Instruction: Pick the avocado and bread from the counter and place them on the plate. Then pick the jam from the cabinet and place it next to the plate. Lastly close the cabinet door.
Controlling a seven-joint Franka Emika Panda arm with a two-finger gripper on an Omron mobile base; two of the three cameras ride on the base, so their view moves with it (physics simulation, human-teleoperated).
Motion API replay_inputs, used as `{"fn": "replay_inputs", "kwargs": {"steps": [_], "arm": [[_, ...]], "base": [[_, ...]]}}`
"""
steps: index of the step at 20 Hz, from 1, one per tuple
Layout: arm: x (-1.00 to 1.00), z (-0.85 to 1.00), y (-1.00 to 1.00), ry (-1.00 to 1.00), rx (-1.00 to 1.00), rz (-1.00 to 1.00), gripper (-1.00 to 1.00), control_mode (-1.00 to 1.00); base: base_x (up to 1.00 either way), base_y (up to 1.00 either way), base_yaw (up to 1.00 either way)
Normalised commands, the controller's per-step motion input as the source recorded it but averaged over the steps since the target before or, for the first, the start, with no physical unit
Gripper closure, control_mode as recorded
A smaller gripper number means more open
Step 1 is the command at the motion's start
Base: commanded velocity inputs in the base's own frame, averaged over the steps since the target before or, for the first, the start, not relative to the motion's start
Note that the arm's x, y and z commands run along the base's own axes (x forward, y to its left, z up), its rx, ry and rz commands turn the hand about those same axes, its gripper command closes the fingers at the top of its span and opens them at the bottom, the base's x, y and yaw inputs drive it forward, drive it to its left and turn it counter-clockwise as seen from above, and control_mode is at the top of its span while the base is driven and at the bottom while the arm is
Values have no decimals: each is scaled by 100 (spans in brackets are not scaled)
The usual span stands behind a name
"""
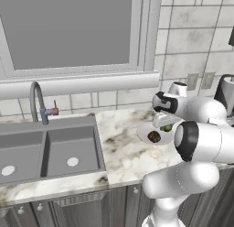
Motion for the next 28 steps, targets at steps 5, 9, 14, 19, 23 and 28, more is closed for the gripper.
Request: {"fn": "replay_inputs", "kwargs": {"steps": [5, 9, 14, 19, 23, 28], "arm": [[17, -25, -6, 0, 0, 16, 100, -100], [10, -20, -6, 0, 0, 13, 100, -100], [11, -20, -6, 2, 0, 11, 100, -100], [10, -25, -6, 0, 0, 13, 100, -100], [8, -22, -1, 0, 0, 11, 100, -100], [5, -17, 0, 0, 0, 8, 100, -100]], "base": [[0, 0, 0], [0, 0, 0], [0, 0, 0], [0, 0, 0], [0, 0, 0], [0, 0, 0]]}}
